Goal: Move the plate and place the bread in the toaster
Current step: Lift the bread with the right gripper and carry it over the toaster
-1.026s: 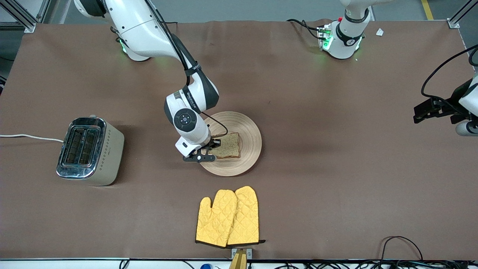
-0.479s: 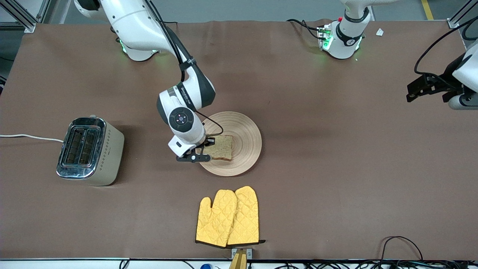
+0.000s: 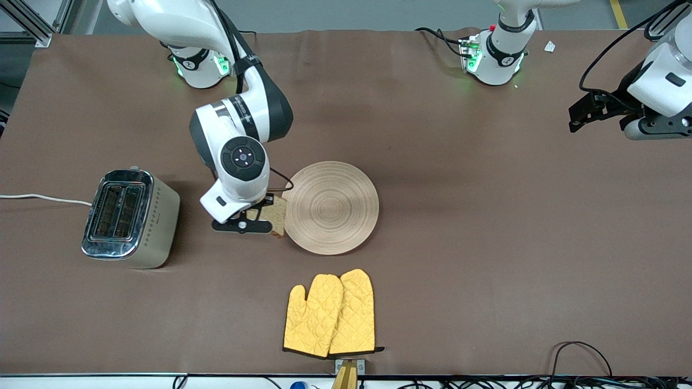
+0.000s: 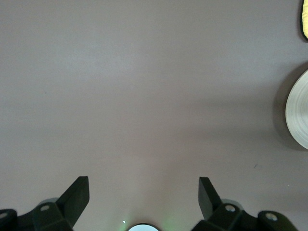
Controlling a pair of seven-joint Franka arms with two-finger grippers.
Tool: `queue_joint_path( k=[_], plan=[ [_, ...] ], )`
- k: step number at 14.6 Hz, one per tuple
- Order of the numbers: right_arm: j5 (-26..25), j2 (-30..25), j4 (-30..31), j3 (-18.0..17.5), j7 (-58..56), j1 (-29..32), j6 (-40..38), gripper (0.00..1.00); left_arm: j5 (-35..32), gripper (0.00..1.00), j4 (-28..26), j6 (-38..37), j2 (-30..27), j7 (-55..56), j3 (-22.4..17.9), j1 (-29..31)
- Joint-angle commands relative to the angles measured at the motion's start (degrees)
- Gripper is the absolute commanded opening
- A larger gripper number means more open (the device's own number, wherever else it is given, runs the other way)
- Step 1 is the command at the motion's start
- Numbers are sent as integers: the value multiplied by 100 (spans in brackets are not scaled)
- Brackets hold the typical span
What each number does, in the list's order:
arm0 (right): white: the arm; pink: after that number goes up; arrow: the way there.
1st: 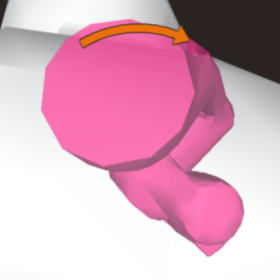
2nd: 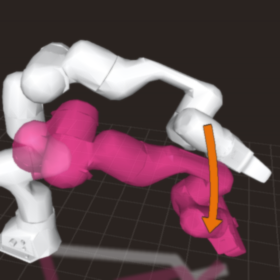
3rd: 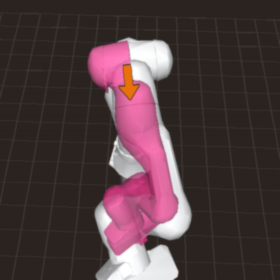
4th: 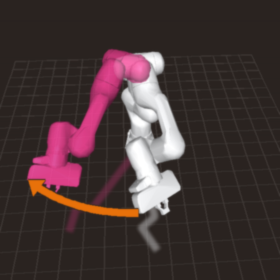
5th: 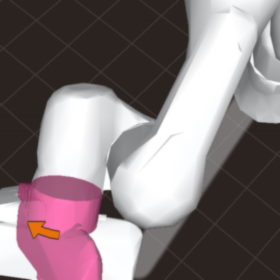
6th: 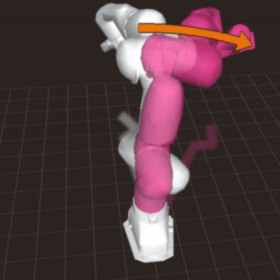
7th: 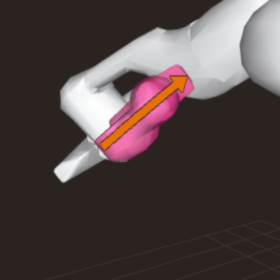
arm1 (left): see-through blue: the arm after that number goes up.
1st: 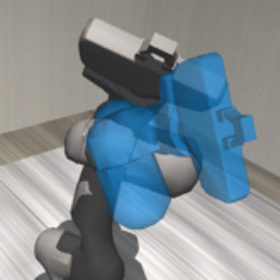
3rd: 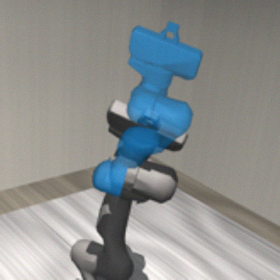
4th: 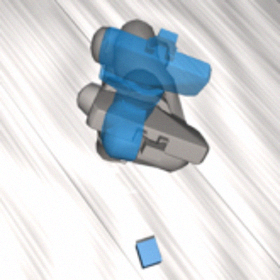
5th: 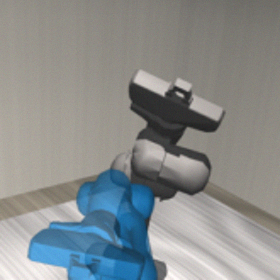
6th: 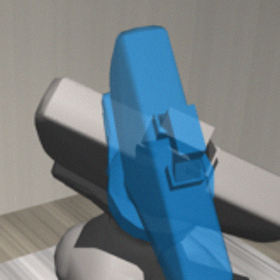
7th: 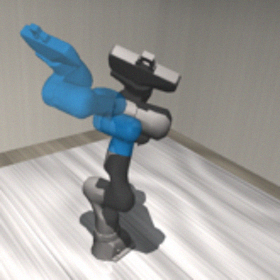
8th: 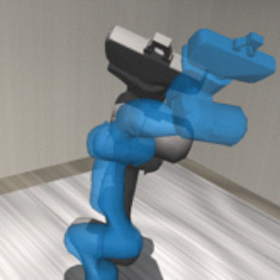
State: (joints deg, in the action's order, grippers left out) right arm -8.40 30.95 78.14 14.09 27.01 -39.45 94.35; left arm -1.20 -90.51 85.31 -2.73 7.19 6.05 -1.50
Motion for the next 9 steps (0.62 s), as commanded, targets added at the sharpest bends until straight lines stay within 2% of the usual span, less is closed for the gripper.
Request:
queue_joint_path(
  k=[1,3,6,9],
  plan=[
    [-634,25,-352,-12,-545,148,-740,0,50,100,-133,21,-123,-331,-60,27],
    [-960,7,-493,137,-1151,254,-1137,0,50,100,-133,21,-114,-358,-60,35],
    [-1154,-37,-572,759,-2074,254,-1331,0,59,100,-133,21,-132,-385,-51,35],
    [-1497,-203,-572,1130,-2664,271,-1340,0,59,100,-124,29,-123,-394,-51,27]
  ],
)
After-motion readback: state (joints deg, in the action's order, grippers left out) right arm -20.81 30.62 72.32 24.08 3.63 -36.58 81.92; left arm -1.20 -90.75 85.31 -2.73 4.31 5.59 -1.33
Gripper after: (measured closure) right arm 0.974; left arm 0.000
